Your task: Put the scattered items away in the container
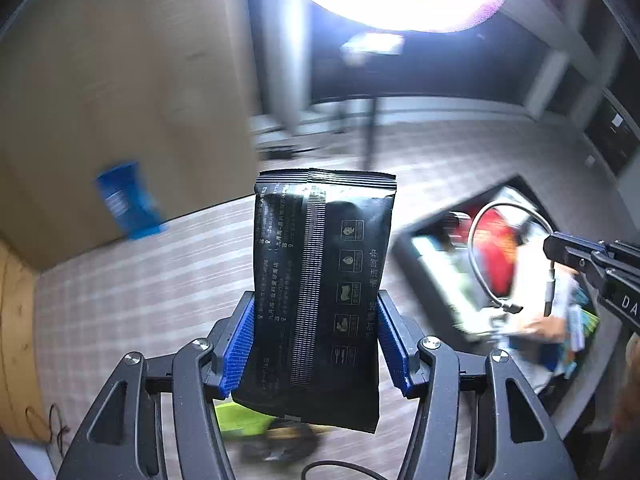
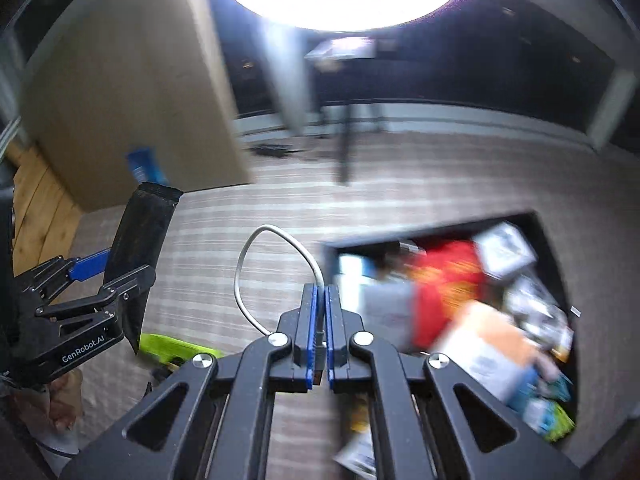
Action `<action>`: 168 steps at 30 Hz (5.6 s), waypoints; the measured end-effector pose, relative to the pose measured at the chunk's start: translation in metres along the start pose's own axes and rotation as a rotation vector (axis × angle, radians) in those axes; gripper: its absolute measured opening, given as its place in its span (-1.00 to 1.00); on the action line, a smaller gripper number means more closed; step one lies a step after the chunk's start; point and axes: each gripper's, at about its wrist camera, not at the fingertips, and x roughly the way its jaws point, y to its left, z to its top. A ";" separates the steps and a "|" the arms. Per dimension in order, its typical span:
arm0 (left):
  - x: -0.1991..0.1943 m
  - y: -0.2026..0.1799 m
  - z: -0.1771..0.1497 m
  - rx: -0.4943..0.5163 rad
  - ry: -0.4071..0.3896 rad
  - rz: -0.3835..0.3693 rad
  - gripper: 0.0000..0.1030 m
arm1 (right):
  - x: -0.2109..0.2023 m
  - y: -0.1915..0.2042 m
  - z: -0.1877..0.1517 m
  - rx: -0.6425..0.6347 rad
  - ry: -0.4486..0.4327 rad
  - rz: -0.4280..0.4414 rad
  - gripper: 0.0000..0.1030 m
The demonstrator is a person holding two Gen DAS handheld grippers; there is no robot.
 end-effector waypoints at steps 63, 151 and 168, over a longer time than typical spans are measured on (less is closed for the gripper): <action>-0.035 0.129 -0.095 -0.245 0.064 0.180 0.03 | 0.005 0.016 -0.047 -0.109 0.048 0.113 -0.42; 0.122 0.270 -0.015 -0.199 -0.146 0.051 0.10 | 0.174 0.142 0.050 -0.120 0.174 0.210 -0.35; 0.114 0.187 -0.043 0.045 -0.062 -0.223 0.08 | 0.174 0.126 0.051 -0.074 0.170 0.194 -0.35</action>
